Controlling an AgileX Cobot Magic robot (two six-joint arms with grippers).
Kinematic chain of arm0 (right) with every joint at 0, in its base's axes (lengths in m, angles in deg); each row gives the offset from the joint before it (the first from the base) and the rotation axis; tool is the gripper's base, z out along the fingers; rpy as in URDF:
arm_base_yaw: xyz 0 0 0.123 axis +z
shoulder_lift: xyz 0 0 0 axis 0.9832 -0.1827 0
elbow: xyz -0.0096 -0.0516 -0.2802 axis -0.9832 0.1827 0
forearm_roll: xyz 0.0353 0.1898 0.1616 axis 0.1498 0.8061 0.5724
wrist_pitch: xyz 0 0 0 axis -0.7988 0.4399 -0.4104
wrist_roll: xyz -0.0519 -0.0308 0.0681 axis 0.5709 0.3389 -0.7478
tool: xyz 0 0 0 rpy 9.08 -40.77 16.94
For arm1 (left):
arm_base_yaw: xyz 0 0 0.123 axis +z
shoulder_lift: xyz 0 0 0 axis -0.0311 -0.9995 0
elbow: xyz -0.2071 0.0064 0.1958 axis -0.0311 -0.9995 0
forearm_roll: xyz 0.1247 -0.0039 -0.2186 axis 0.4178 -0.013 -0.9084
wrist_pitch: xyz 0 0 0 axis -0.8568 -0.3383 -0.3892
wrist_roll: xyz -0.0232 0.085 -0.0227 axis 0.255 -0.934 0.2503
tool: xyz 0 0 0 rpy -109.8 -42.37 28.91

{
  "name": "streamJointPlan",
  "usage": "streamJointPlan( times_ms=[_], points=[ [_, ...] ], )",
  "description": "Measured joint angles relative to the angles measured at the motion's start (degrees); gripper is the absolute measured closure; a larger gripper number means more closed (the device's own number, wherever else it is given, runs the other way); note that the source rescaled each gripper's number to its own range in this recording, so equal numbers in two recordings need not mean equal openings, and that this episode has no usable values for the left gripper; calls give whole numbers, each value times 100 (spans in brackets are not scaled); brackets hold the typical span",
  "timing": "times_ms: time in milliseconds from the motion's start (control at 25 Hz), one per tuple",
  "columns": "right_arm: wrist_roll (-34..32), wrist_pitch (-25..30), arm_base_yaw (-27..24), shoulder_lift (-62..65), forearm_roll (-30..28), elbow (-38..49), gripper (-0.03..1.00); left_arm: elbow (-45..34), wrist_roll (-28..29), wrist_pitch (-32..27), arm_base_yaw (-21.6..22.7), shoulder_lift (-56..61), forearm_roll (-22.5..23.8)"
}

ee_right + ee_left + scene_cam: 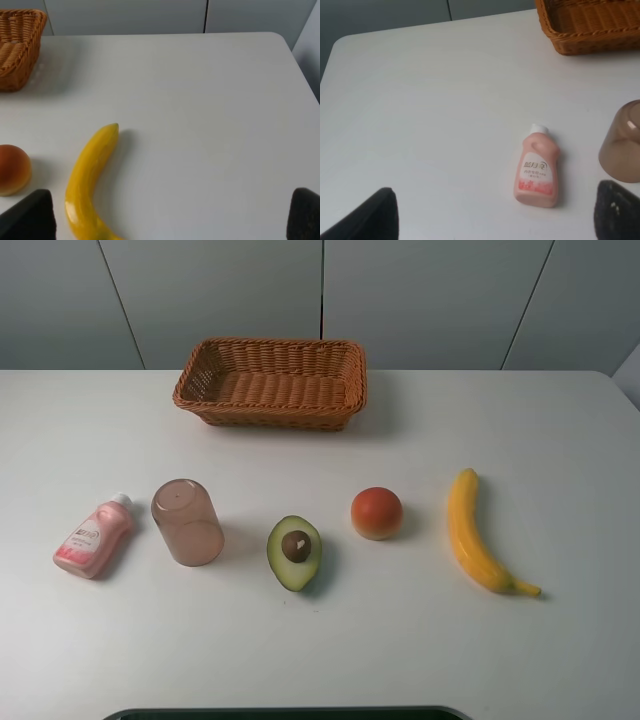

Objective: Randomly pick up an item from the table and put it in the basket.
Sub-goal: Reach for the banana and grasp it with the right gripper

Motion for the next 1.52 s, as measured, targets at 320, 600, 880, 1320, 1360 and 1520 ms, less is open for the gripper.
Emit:
streamJointPlan(
  times_ms=[320,600,880,1320,1360,1520],
  points=[
    [0,0,0,0,0,0,-3,0,0,0,0,0,0],
    [0,0,0,0,0,0,-3,0,0,0,0,0,0],
    [0,0,0,0,0,0,-3,0,0,0,0,0,0],
    [0,0,0,0,0,0,-3,0,0,0,0,0,0],
    [0,0,0,0,0,0,-3,0,0,0,0,0,0],
    [0,0,0,0,0,0,-3,0,0,0,0,0,0]
  ],
)
